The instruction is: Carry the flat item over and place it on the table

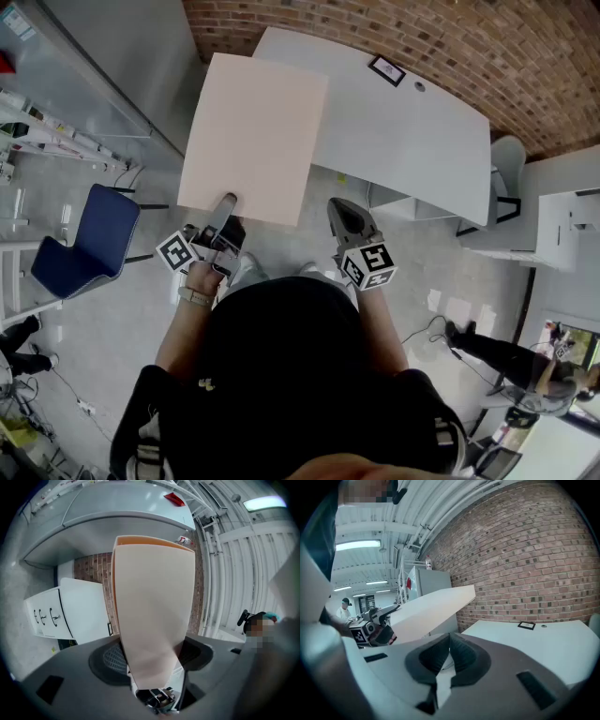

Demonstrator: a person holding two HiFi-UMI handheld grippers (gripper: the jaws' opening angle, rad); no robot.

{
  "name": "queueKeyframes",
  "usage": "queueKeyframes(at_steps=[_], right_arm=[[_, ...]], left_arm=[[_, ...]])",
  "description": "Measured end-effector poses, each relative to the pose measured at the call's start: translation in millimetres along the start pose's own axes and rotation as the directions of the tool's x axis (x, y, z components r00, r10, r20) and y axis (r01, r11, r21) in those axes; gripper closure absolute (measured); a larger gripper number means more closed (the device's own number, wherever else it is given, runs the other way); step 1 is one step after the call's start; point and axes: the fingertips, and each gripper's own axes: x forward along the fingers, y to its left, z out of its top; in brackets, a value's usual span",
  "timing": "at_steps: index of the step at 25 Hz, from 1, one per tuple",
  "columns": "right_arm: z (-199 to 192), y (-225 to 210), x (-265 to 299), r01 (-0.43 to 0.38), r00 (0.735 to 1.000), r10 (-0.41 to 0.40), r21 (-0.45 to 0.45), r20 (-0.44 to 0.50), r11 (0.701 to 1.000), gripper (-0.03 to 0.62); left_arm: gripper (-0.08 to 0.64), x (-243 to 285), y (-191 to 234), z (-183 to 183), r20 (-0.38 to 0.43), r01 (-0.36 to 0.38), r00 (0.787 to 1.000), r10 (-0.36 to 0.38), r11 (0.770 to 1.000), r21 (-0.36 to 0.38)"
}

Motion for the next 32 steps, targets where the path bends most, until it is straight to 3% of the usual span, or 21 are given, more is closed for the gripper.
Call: queueKeyframes(at_steps=[11, 18, 25, 32], right_arm=[[11, 59, 44, 0.0, 1.0, 0.0, -0.019, 0.007, 1.0, 0.581], [12, 82, 73, 0.017, 1.0, -0.018, -0.013, -0.009, 1.0, 0.581], [5, 81, 97, -0.02, 0.999, 0.02, 0.013, -0.041, 1.0, 0.581], [14, 50, 134, -0.064, 0.997, 0.065, 0.022, -0.043, 0.998, 0.581]], left_arm=[[0.273, -41, -5, 51, -0.016, 0.042, 0.999, -0.042, 0.999, -0.026], [0.273, -71, 9, 76, -0.043, 0.023, 0.999, -0.024, 1.0, -0.008], [0.273, -75, 22, 88, -0.015, 0.018, 1.0, -0.018, 1.0, -0.012], [0.273, -43, 36, 101, 0.009, -0.002, 1.0, 0.002, 1.0, -0.009]])
